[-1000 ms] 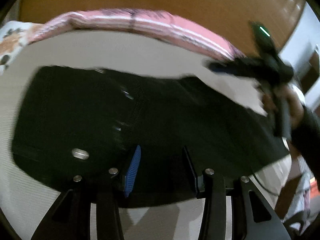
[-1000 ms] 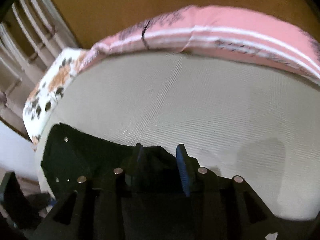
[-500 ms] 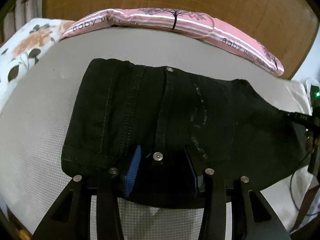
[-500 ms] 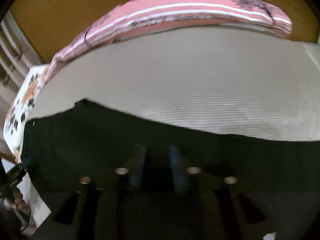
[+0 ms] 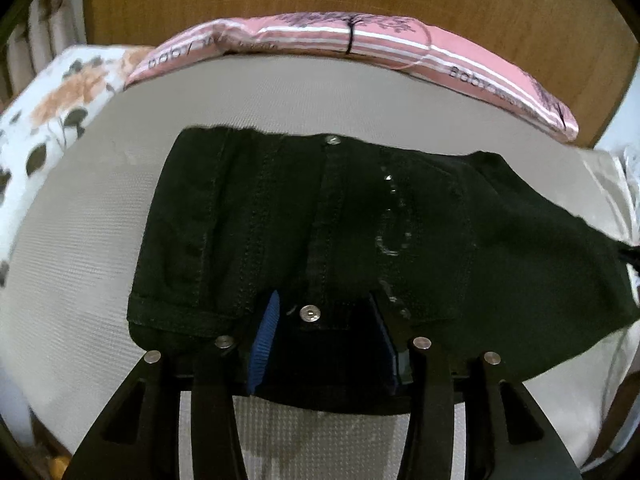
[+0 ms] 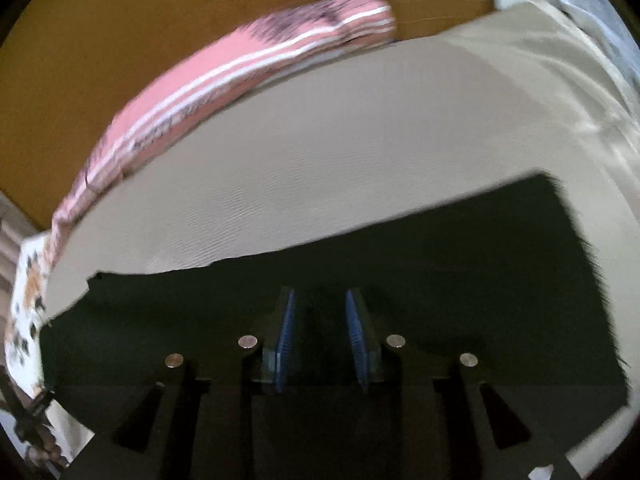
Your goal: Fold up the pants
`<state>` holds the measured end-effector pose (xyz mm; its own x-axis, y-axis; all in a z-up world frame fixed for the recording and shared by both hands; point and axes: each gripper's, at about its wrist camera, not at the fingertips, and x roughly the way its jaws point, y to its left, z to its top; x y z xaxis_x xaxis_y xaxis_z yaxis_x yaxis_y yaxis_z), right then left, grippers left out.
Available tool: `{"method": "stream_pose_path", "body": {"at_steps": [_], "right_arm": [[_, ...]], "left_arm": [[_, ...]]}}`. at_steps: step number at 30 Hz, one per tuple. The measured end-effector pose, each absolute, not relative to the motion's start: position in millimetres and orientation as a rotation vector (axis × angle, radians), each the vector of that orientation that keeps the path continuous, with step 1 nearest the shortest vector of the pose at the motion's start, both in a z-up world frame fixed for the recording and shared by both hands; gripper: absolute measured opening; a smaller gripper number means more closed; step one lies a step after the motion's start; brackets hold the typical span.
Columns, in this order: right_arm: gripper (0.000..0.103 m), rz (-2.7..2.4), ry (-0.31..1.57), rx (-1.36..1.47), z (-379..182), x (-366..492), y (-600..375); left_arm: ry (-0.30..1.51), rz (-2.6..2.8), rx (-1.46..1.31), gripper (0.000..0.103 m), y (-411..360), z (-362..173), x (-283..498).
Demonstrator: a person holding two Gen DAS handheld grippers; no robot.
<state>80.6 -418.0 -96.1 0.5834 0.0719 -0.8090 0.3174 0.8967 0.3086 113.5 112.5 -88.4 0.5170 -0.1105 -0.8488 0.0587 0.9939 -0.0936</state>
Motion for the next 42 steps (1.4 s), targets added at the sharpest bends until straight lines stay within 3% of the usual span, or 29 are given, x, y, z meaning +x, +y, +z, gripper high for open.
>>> {"method": "stream_pose_path", "body": {"at_steps": [8,15,25,34,42], "right_arm": [[0.030,-0.254,0.844,0.742,-81,-46,-497],[0.030,-0.308,0.841,0.882,-104,-96,-530],[0.028,-0.285,0.813,0.946,-136,-86,-546],[0.009,-0.292,0.737,1.017,-147,-62,-573],[0.007,-0.212,0.697,0.982,-96,-42,-544]], "left_arm": [[0.979,-0.232,-0.019,0.049,61,-60,100],[1.015,-0.397,0.037,0.050,-12,-58,97],[1.092,-0.494,0.086,0.051,-73,-74,91],[1.134,-0.460,0.095,0.051,-78,-99,89],[1.109,-0.475,0.055,0.054,-74,-100,91]]}}
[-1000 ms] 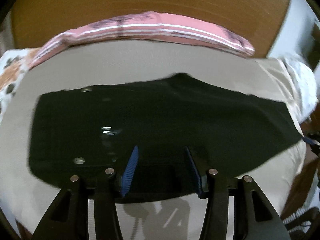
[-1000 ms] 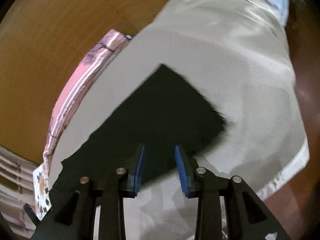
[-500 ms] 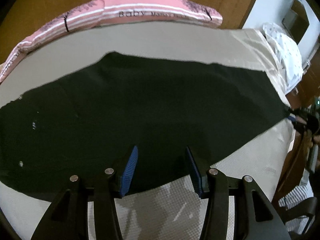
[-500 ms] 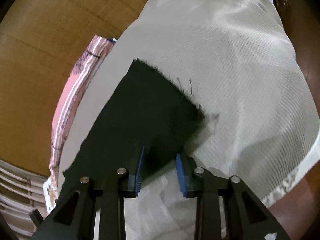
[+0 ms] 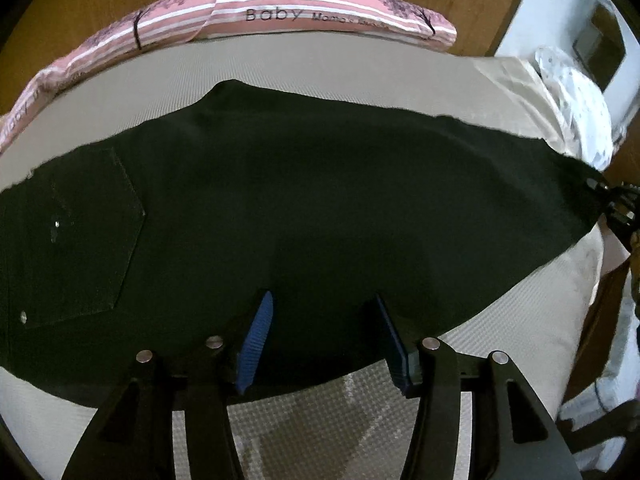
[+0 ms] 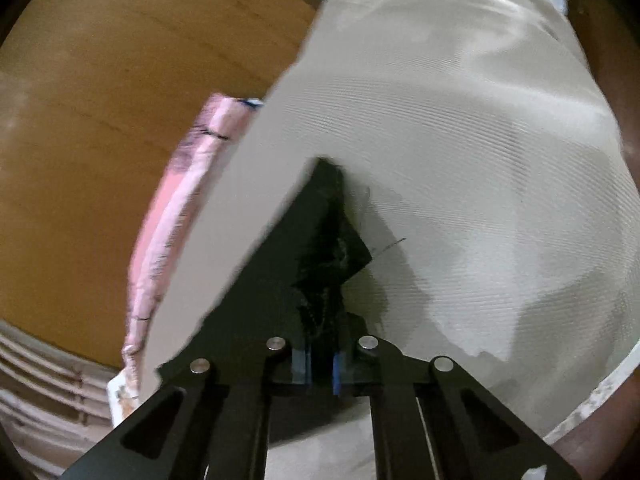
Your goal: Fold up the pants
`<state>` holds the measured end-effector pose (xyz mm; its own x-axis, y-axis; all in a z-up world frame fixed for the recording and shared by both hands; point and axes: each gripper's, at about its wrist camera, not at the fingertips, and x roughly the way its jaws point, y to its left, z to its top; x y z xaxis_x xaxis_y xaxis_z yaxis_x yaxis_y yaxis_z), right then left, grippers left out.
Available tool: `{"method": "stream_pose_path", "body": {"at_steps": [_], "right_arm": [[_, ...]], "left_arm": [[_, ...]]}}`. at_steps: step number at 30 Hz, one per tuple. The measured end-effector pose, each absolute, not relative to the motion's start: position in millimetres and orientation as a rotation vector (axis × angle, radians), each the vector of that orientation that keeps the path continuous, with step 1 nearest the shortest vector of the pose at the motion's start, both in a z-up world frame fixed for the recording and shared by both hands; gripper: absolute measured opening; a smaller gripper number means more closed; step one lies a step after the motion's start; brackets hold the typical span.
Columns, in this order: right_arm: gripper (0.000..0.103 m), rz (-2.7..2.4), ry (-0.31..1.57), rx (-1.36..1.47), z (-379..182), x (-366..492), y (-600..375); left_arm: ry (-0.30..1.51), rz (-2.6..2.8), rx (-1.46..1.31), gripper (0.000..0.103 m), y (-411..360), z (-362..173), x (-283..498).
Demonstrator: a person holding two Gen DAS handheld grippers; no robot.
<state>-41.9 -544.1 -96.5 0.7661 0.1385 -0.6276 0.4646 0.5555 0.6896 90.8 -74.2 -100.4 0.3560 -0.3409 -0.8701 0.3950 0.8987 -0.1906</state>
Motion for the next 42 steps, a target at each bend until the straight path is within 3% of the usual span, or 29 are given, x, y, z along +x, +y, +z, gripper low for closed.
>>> {"method": "stream_pose_path", "body": {"at_steps": [7,12,22,30,33,35,42], "right_arm": [[0.007,0.016,0.721,0.859,-42,27,-451],[0.007,0.196,0.783,0.784,-32,83,-363],[0.008,0.432,1.026,0.560,-82,112,-187],[0.009,0.456,1.118,0.438,-109,98,-149],[0.017,0.452,1.132,0.407,-114,96,-143],[0.035,0.472,1.133,0.411,-110,94,-145],[0.044,0.427,1.014,0.452,-74,76,-179]], "left_arm": [[1.076,-0.408,-0.134,0.054,-18,-82,100],[1.025,-0.343,-0.174,0.054,23,-69,96],[1.001,-0.266,-0.277,0.054,83,-73,87],[0.996,-0.324,-0.298,0.054,83,-70,88],[1.012,-0.356,-0.318,0.054,80,-70,91],[1.026,-0.381,-0.340,0.054,78,-70,93],[1.102,-0.446,-0.415,0.054,68,-76,98]]}}
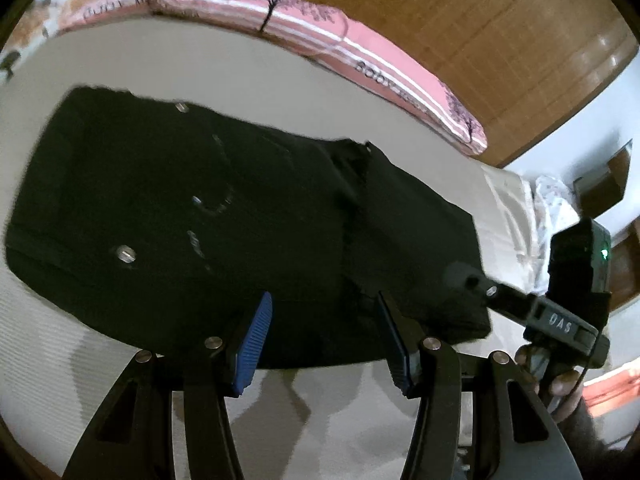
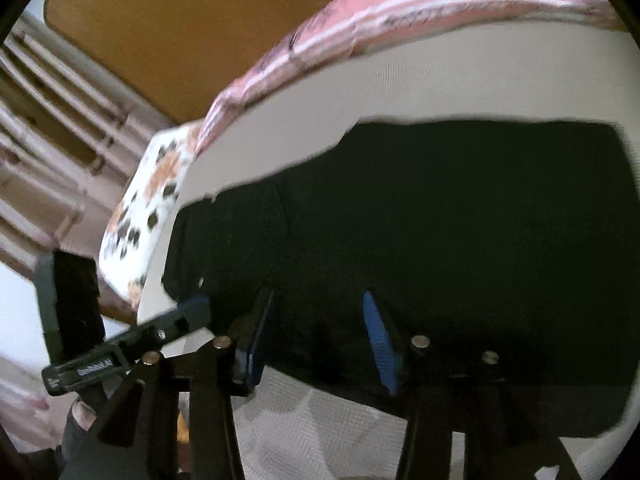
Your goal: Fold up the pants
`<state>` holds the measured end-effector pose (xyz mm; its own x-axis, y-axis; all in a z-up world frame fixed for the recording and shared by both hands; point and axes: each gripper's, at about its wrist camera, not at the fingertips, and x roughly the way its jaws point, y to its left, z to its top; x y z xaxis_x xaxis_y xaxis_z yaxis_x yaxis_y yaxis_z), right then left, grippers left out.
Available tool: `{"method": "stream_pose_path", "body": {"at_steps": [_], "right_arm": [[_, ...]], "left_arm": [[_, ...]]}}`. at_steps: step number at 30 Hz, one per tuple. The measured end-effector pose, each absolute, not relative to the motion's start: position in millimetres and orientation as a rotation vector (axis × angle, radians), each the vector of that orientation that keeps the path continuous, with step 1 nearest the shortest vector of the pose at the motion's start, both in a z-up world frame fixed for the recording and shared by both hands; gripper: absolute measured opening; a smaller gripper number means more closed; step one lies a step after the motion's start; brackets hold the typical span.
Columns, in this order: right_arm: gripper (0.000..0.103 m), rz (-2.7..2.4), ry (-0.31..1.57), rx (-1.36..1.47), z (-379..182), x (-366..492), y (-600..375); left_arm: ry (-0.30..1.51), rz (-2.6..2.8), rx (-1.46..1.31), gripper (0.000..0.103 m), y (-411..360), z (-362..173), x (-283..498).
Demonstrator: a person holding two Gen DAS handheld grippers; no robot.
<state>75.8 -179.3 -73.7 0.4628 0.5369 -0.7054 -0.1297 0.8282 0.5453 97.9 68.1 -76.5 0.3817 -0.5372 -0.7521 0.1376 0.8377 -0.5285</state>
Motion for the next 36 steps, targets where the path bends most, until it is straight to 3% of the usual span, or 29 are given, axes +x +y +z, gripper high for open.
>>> {"method": "stream_pose_path", "body": {"at_steps": [13,23,24,25,26,28,36], "right_arm": [[0.045,0.204,0.879,0.644,-63,35,-292],[0.045,0.193,0.867,0.718,-76,34,-310],[0.045,0.196,0.869,0.723,-77,34,-311],[0.045,0.196,0.870,0.725,-78,34,-311],[0.045,0.189,0.872,0.725,-79,34,-312],[0.045,0.173,0.879,0.719,-80,34,-314],[0.045,0.073,0.917,0.687,-86,32,-318]], "left_arm": [[1.349,-0.536,-0.618,0.054,31,-115,125],[1.369,-0.519,-0.646,0.052,19,-127,132],[1.369,-0.521,-0.641,0.051,16,-127,133],[1.367,-0.527,-0.636,0.043,13,-126,134],[1.372,-0.532,-0.625,0.028,8,-127,135],[1.405,-0.519,-0.607,0.010,-1,-133,134],[1.299,-0.503,-0.552,0.006,-3,-108,111]]}}
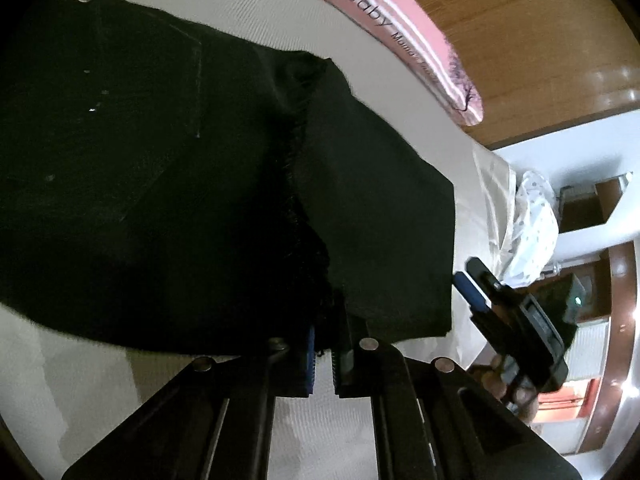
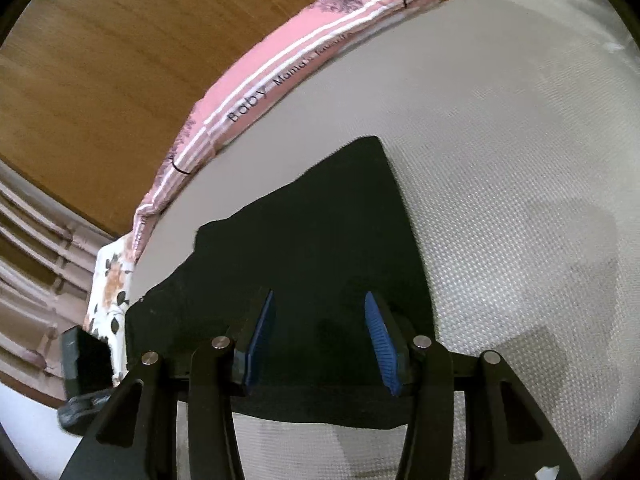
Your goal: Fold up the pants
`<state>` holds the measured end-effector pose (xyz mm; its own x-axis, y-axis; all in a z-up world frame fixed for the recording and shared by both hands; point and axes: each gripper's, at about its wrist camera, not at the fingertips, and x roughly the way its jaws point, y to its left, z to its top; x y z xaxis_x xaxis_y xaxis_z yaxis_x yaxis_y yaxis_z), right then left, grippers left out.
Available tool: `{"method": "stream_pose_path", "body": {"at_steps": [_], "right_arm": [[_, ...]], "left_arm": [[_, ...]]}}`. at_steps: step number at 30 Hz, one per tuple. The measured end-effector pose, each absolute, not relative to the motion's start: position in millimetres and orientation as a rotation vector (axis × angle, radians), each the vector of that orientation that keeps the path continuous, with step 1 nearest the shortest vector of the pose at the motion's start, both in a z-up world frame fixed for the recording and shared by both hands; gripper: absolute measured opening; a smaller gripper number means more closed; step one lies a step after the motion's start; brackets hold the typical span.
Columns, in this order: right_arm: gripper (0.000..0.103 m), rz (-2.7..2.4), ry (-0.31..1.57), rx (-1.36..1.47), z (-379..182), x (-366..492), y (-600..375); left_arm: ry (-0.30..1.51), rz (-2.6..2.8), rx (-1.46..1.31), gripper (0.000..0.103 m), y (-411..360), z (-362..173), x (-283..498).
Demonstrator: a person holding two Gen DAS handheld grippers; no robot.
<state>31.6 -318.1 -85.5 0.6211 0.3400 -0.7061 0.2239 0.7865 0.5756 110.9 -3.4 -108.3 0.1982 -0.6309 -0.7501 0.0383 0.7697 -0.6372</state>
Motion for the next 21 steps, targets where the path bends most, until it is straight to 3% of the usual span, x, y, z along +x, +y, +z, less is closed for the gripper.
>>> {"method": "stream_pose_path", "body": {"at_steps": [7,10,13,21], "right_arm": [[0.044,0.057,0.988,0.681,-101,33,-310],[0.043,0.045,1.003,0.665,-105,33,-308],[0.044,0.043,1.011,0.659,-103,34,-308],[0.044,0.026,0.938,0.450,-68,68,-299]], "left_arm": [[1.330,-0.467,-0.528,0.007,0,-133,111],[1.308,-0.467,-0.461,0.012,-2,-127,110],[1.237,-0.452,-0.411,0.019,-1,-112,107],[0.949,-0.427,-0.106,0.026,-20,-66,95]]}}
